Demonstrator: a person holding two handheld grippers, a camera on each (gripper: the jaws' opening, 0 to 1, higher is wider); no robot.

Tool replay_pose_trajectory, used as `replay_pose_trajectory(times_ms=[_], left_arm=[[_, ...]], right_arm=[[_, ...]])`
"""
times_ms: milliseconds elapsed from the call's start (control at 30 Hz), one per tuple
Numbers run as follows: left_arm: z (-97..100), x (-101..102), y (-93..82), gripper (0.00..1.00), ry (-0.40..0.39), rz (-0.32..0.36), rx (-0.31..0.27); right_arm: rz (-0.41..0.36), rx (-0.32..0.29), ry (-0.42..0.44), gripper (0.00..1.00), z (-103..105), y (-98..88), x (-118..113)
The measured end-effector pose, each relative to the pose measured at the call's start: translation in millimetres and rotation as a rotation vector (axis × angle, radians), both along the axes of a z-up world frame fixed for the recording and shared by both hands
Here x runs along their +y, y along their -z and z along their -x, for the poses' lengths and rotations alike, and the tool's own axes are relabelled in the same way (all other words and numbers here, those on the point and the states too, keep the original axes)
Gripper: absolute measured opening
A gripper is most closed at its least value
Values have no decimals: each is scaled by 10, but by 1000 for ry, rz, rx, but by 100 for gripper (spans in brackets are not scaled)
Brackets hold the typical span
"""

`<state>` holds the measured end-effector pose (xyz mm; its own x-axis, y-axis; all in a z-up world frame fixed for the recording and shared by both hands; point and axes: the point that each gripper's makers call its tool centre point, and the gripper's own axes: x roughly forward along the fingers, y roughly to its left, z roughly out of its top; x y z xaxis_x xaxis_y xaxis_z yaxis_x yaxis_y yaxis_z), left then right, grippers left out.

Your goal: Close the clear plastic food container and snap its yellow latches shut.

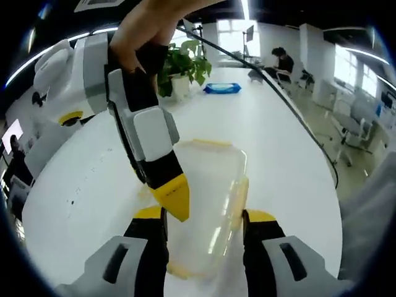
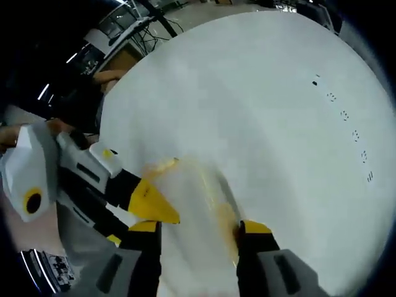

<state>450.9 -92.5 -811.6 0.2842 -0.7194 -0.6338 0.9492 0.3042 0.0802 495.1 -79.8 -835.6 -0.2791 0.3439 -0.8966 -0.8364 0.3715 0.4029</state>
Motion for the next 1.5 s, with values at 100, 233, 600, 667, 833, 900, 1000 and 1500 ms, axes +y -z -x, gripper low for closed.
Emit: replay_pose_trajectory(times_ms=[100, 233, 600, 667, 833, 900, 1000, 1500], left_arm=[[125, -4, 49, 45, 38, -17, 48], [77, -20, 41, 47, 19, -15, -29], [26, -25, 134, 46, -47, -37, -200], [9, -29, 138, 47, -40, -45, -229], [15, -38, 113, 48, -24, -50, -214], [19, -53, 109, 48, -24, -55, -209], [32, -52, 107, 48, -20, -67, -206], [48, -68, 31, 49, -12, -48, -72]], right_arm=[[-12, 19, -5, 45, 19, -6, -35], [-44, 53, 6, 45, 62, 0, 3], [-110, -63, 41, 51, 61, -25, 26], [-127, -79, 52, 51, 50, -27, 47], [-133, -84, 64, 52, 38, -22, 66], [-135, -86, 66, 52, 30, -20, 58], [-150, -91, 75, 52, 24, -24, 81], [-147, -197, 95, 62, 67, -57, 119]])
